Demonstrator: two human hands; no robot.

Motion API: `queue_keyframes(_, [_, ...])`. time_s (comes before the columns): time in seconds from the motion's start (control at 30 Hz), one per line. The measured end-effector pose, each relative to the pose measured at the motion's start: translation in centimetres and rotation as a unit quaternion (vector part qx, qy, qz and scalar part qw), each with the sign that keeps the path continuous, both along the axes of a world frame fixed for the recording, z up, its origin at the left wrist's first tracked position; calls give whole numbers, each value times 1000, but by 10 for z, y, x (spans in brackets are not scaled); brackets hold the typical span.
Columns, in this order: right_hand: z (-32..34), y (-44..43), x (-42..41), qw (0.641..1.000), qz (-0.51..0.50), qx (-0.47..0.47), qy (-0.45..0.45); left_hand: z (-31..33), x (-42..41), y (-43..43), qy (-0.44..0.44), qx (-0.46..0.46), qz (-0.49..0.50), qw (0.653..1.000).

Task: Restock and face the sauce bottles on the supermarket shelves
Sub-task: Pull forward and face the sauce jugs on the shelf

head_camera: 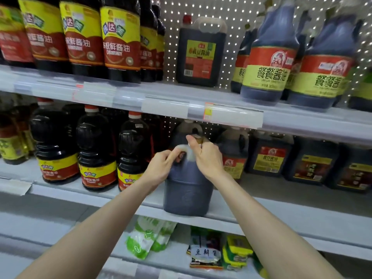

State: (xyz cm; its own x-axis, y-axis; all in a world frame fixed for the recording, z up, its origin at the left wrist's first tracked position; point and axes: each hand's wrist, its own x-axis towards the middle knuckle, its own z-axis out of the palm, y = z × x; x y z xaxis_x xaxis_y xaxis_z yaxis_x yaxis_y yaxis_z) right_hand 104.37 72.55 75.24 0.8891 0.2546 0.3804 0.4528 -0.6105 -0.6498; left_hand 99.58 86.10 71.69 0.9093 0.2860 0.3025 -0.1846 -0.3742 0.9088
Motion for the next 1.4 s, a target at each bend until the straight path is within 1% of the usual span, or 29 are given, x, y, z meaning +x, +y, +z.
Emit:
queue_keyframes(0.1, [-6,6,12,1000,6,24,6,-3,11,6,5,1,-1,1000])
queue_keyframes(0.27, [-14,7,12,992,26,116,32,-7,21,9,23,12,0,1000])
queue_keyframes(0.33, [-21,5,8,991,22,126,36,-6,20,10,18,6,-10,1000])
queue_keyframes(0.47, [-43,-1,-8,989,3,136,64,-12,14,11,4,-51,-40,998])
queue_keyframes(0.53, [-53,-7,-22,988,-12,126,90,-18,10,11,5,-83,-62,995])
queue_keyframes(0.63, [-62,-12,-50,982,-24,125,142,-29,7,14,31,-125,-92,987])
queue_keyframes(0.73, [-64,-8,-70,967,-17,165,193,-36,7,18,61,-145,-105,982])
queue_keyframes(0.83, [-61,4,-77,948,-28,207,240,-43,6,18,86,-145,-118,979])
queue_keyframes(0.93, [-63,16,-74,938,-51,236,250,-46,4,18,93,-146,-125,977])
queue_keyframes(1.1, [-66,16,-58,922,-57,282,261,-52,3,22,103,-139,-114,978])
queue_keyframes(1.23, [-61,16,-46,922,-65,264,276,-55,-11,15,82,-126,-86,985])
queue_keyframes(1.4, [-52,12,-39,900,-58,288,322,-54,-24,9,59,-79,-71,993])
